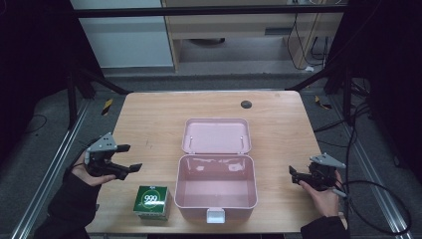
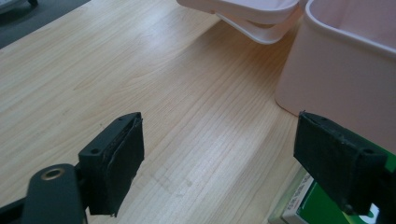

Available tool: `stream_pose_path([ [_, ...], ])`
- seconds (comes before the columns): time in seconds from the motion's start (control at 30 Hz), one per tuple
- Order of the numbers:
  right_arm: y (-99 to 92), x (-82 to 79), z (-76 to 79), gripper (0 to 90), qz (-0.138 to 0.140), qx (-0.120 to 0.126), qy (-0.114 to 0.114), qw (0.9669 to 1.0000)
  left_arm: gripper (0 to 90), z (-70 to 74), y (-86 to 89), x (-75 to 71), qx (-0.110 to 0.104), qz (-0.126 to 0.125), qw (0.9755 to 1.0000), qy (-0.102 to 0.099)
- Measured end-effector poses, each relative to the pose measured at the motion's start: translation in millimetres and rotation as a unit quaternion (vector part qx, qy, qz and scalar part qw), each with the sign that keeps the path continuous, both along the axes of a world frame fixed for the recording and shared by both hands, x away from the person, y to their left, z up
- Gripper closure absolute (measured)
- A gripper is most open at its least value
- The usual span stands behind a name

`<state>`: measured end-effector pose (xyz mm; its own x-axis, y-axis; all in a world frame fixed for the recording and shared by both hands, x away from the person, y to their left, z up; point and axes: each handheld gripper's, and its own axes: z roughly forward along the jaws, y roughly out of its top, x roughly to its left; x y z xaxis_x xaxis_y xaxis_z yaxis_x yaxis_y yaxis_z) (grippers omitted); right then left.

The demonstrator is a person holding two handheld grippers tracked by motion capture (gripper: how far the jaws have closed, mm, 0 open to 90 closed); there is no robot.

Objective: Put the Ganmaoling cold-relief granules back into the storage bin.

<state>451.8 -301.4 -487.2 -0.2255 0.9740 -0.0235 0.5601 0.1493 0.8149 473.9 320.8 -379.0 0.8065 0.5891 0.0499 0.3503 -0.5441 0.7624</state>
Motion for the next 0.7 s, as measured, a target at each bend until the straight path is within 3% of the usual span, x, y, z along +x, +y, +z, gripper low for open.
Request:
stream_pose_path([
  [0.3,0.5,-0.2,0.1,4.0,0.002,0.001,0.001,1.0000,13.9,13.8,-5.2,-2.0,0.042,-0.045,0.9981,0.005],
  [0.47,0.7,-0.1,-0.4,3.8,0.003,-0.002,0.004,1.0000,12.8,12.8,-9.3,-4.8,0.073,-0.076,0.9943,0.014],
  [0.7,1.6,0.1,-1.3,3.6,0.007,-0.005,0.008,0.9999,10.5,12.7,-14.1,-11.1,0.090,-0.109,0.9898,0.018],
])
